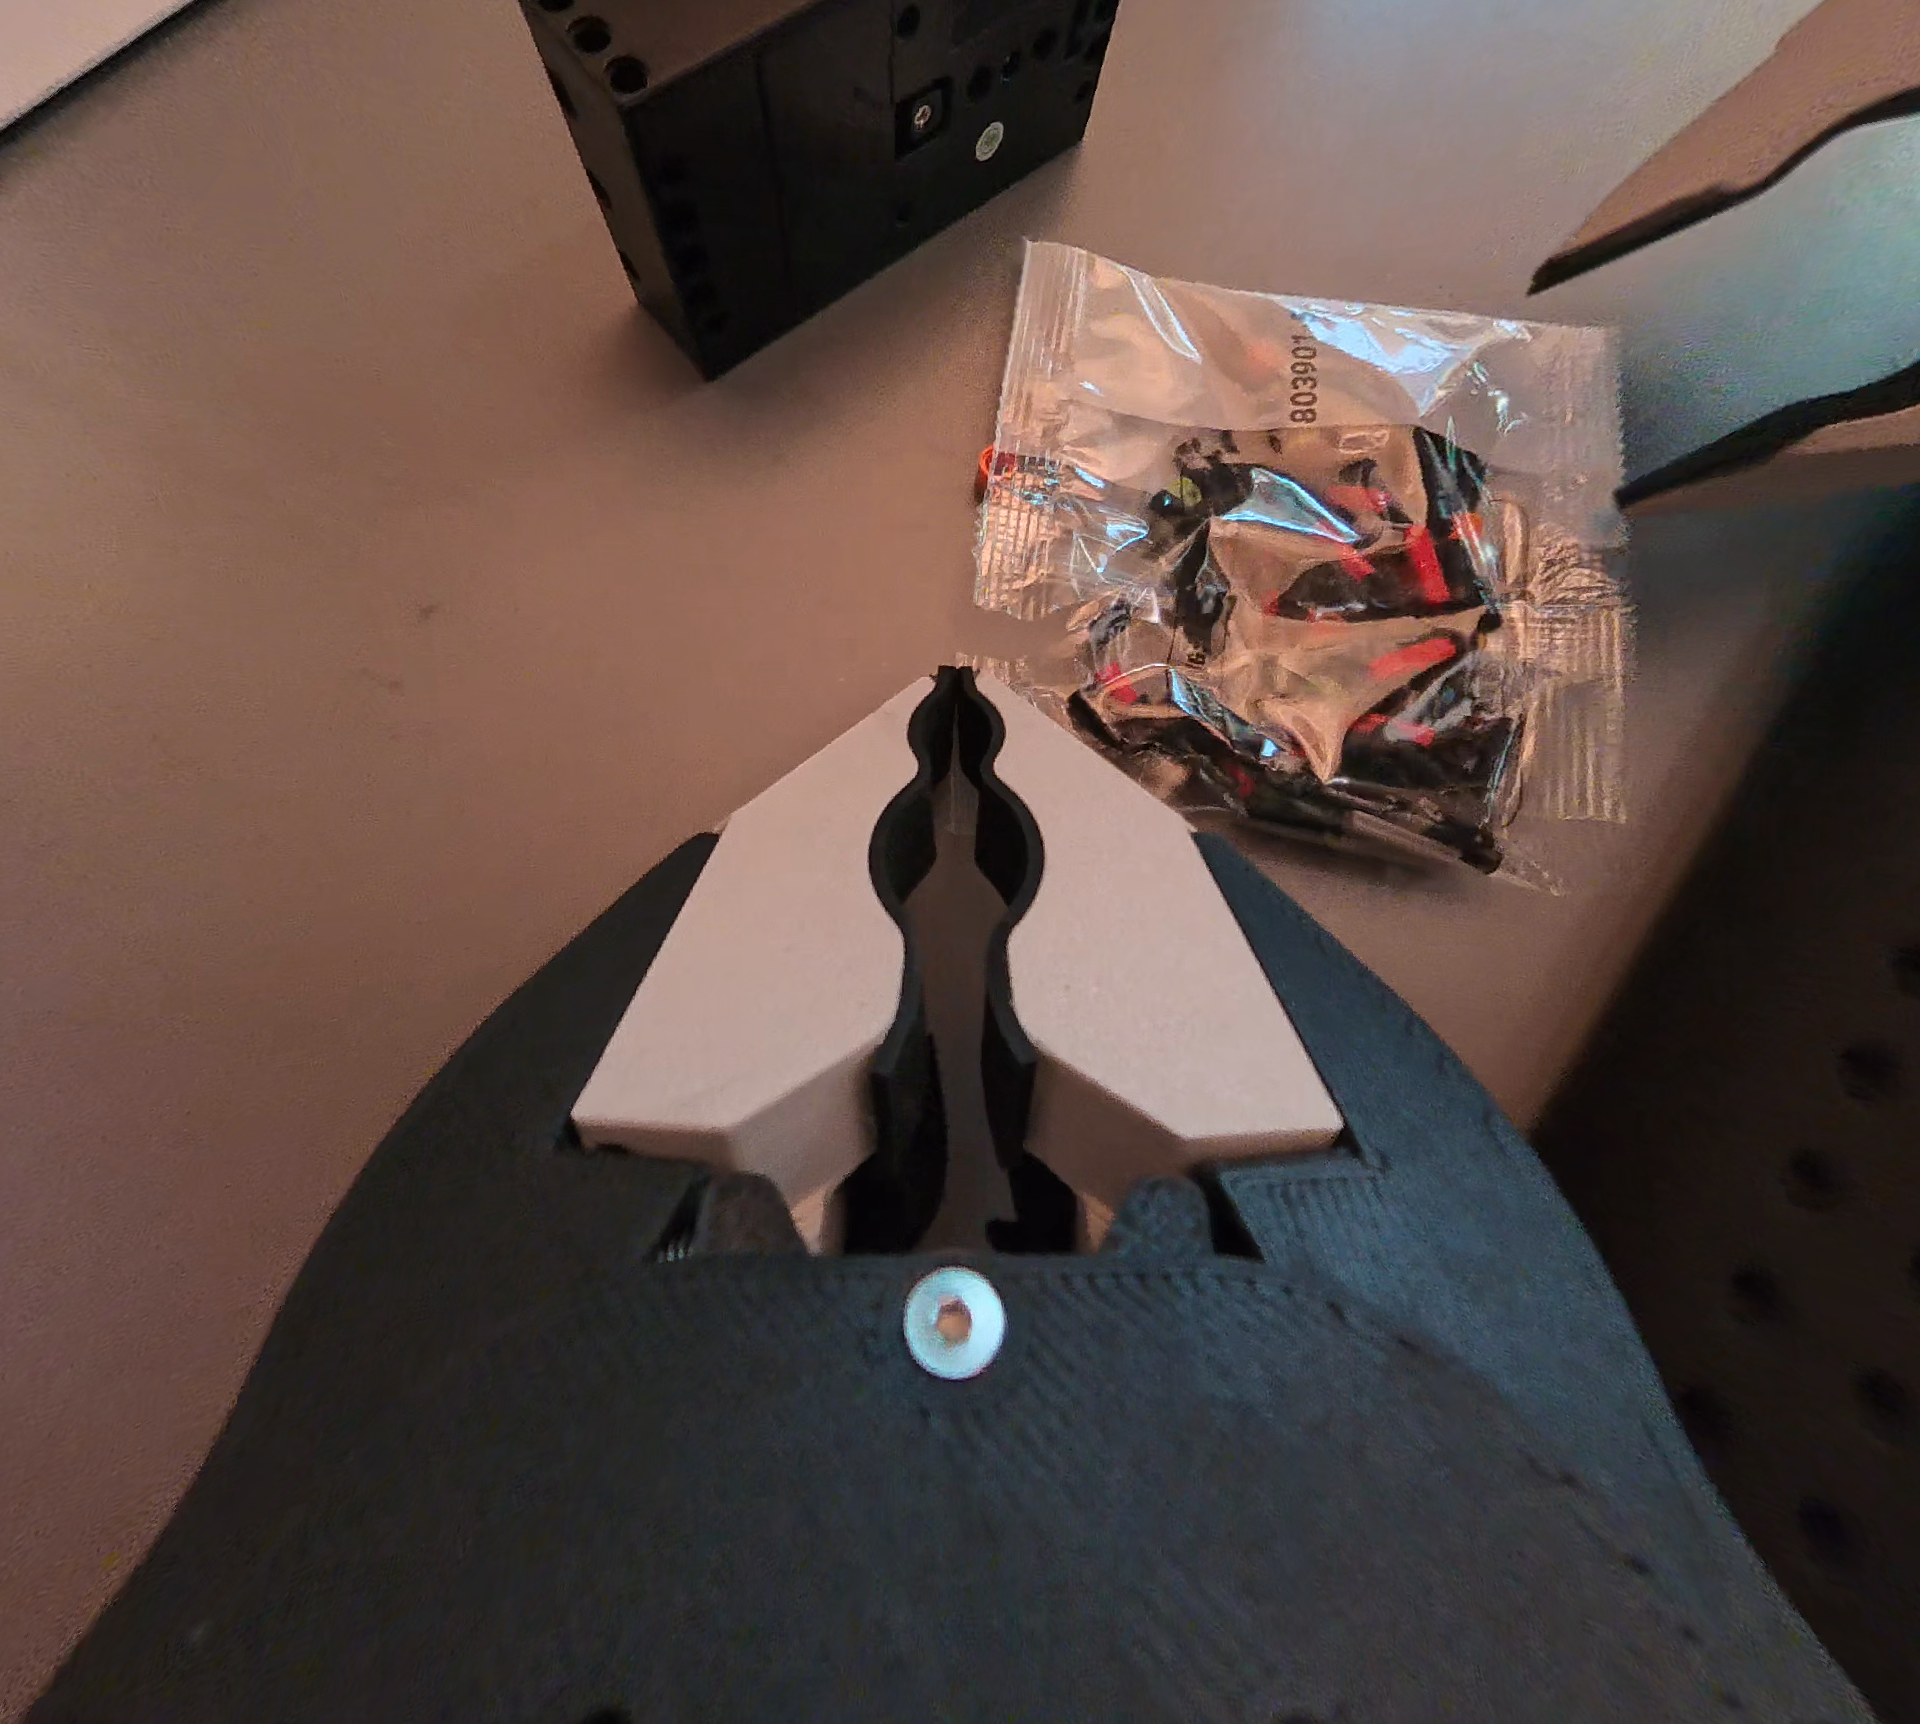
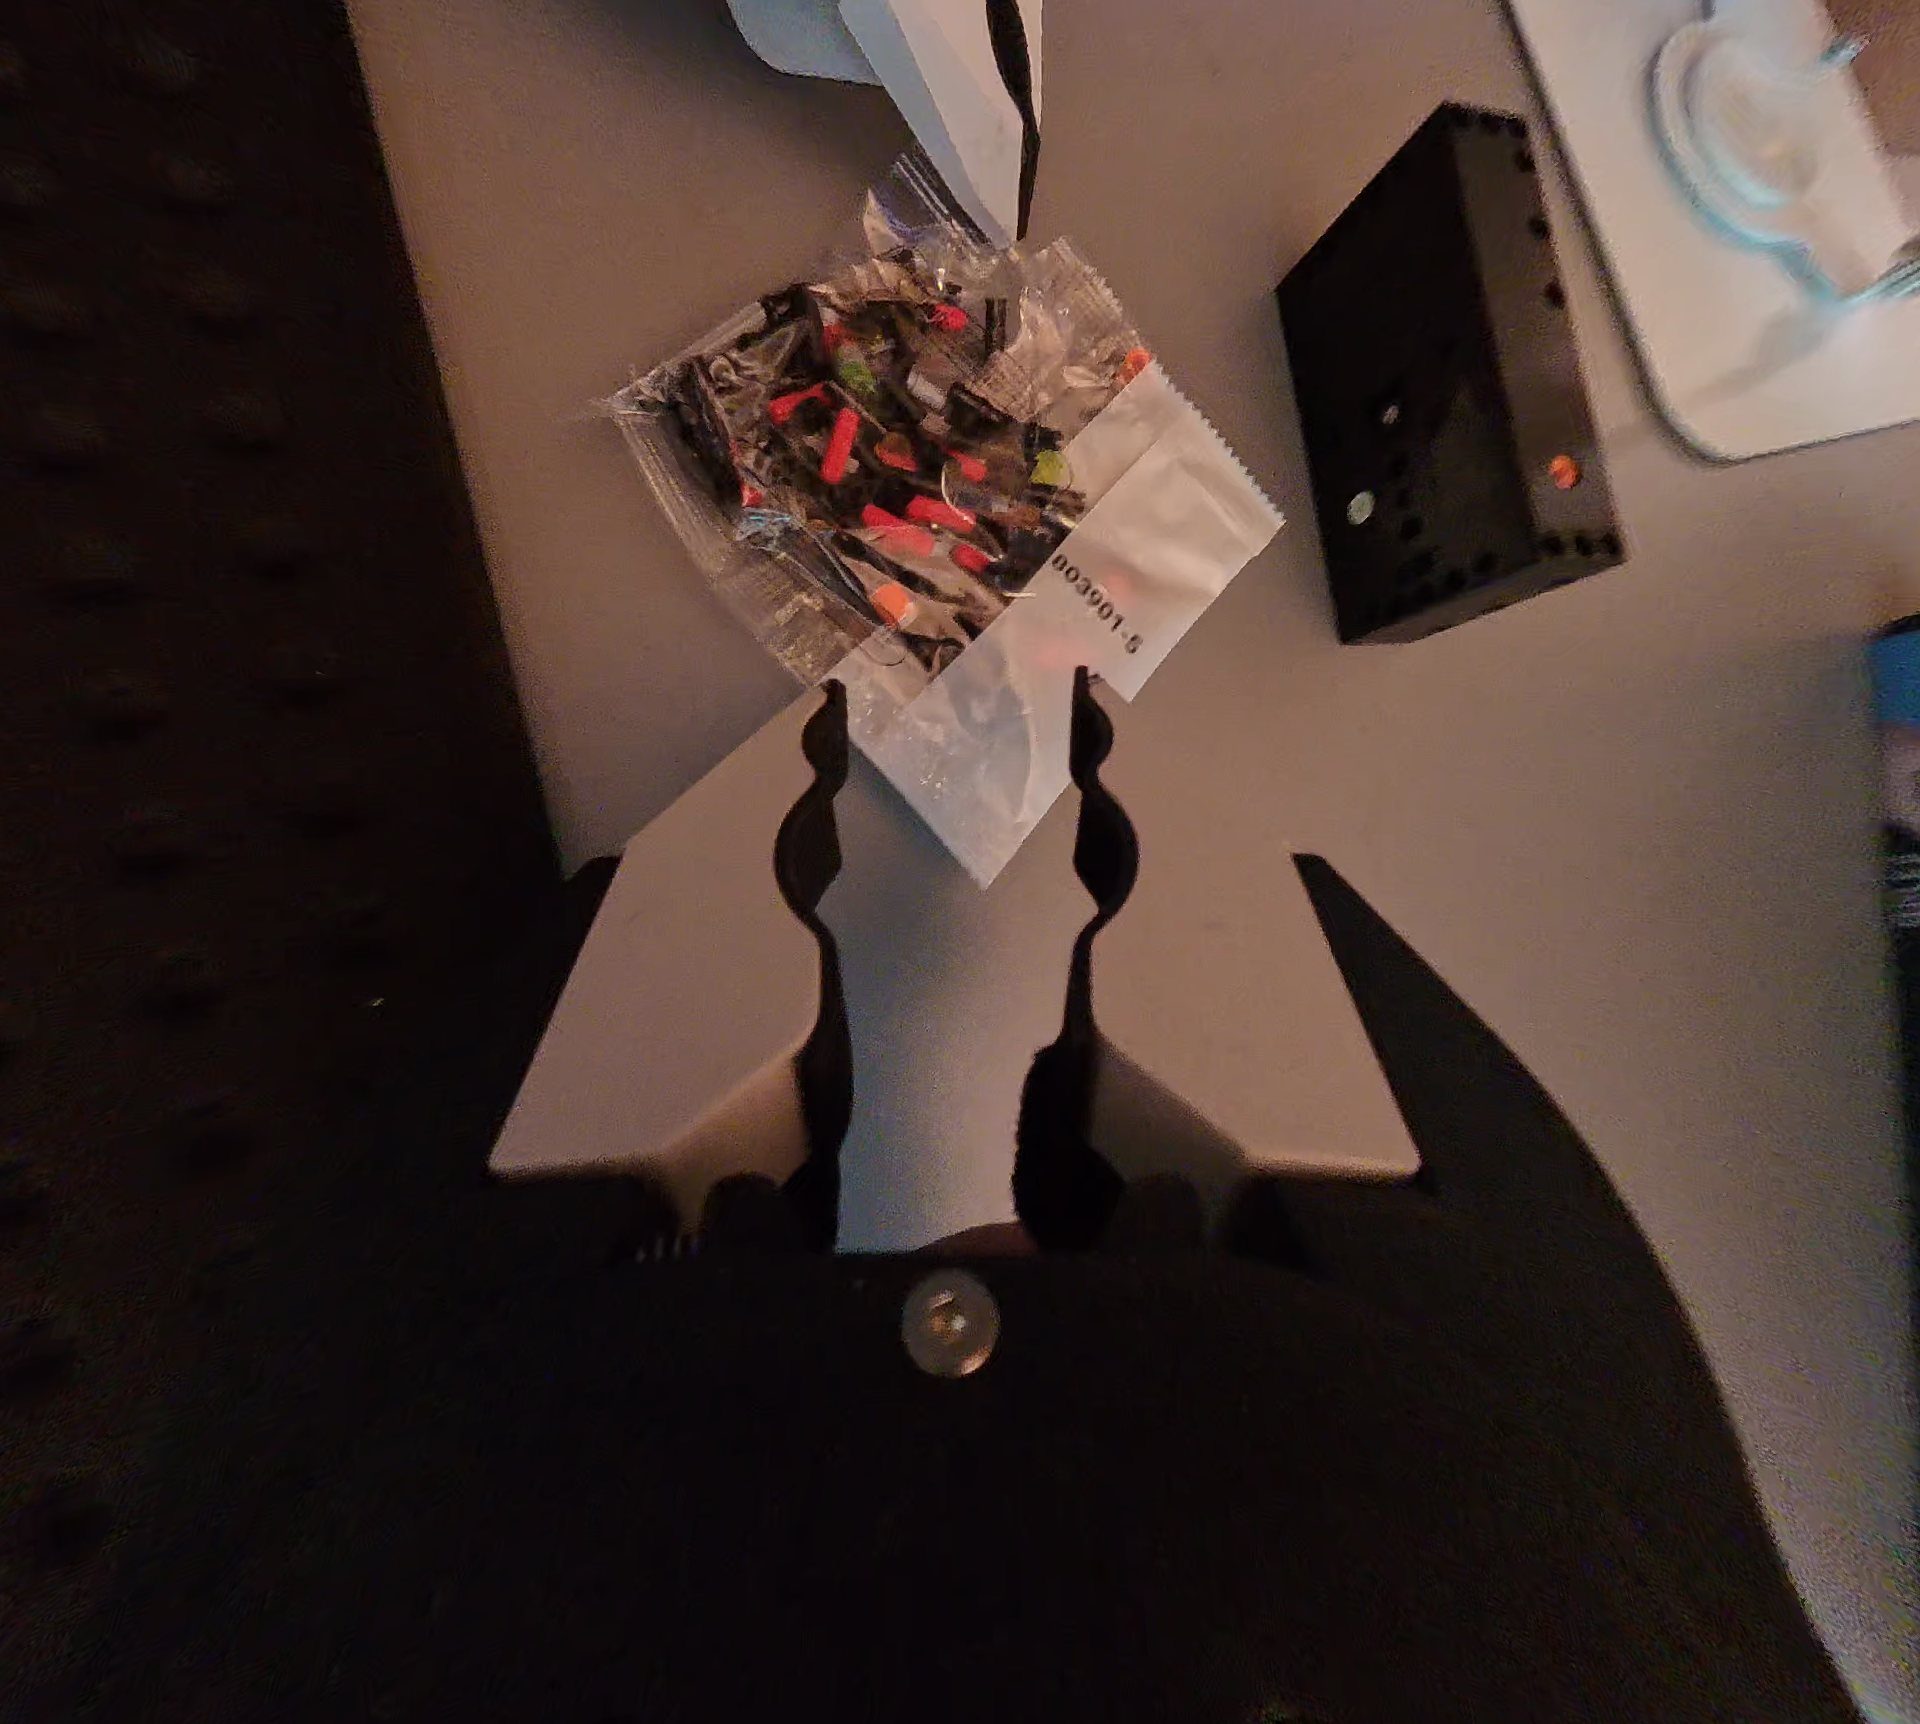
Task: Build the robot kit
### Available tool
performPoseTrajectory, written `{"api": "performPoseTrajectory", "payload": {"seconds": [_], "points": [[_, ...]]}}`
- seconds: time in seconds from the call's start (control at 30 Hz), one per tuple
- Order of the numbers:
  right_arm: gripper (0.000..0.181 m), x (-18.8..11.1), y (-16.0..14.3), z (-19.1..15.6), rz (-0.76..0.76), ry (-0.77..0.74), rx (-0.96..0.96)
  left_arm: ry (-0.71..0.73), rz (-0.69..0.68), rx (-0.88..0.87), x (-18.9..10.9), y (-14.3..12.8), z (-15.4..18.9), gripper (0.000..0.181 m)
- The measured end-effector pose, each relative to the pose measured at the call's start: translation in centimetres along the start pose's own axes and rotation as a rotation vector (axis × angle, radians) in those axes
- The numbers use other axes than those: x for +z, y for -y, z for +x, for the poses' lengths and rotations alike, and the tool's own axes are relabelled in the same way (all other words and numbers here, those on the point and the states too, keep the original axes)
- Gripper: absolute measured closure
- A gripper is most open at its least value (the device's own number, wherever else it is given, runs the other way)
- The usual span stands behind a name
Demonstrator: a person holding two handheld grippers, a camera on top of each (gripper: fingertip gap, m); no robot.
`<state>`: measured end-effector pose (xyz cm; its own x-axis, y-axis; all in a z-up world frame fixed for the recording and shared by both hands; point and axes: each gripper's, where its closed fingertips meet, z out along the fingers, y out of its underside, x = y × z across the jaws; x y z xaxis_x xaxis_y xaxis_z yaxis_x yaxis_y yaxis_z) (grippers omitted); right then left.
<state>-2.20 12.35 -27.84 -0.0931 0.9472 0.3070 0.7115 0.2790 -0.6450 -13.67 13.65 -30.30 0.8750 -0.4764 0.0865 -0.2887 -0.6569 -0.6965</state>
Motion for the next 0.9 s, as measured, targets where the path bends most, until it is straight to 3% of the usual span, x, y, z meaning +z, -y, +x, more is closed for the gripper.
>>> {"api": "performPoseTrajectory", "payload": {"seconds": [0.17,0.23,0.37,0.5,0.53,0.63,0.8,0.9], "points": [[0.157,1.2,0.8,-1.0,0.017,-0.078,-0.222,-0.001,-0.003,-0.006,0.0,0.0,0.2,0.181],[0.181,1.6,0.8,-0.4,0.015,-0.147,-0.284,-0.032,-0.001,-0.008,0.0,0.0,0.6,0.181],[0.181,1.2,1.2,-0.1,0.034,-0.141,-0.263,-0.045,0.005,0.035,-0.1,0.0,0.9,0.181],[0.181,-0.3,1.3,-1.1,0.062,-0.024,-0.223,-0.052,0.000,-0.057,-0.1,-0.1,0.2,0.181],[0.176,-0.4,1.2,-1.1,0.058,-0.031,-0.257,-0.071,0.003,-0.081,-0.1,0.0,0.2,0.181],[0.132,0.4,0.2,-1.3,0.002,-0.034,-0.329,-0.106,0.000,-0.122,0.0,0.1,0.1,0.181],[0.181,1.6,0.1,-0.8,0.005,-0.123,-0.410,-0.131,0.002,-0.128,0.0,0.1,0.4,0.181],[0.181,1.2,0.8,-0.4,0.035,-0.134,-0.377,-0.137,0.002,-0.108,0.0,0.0,0.6,0.181]]}}
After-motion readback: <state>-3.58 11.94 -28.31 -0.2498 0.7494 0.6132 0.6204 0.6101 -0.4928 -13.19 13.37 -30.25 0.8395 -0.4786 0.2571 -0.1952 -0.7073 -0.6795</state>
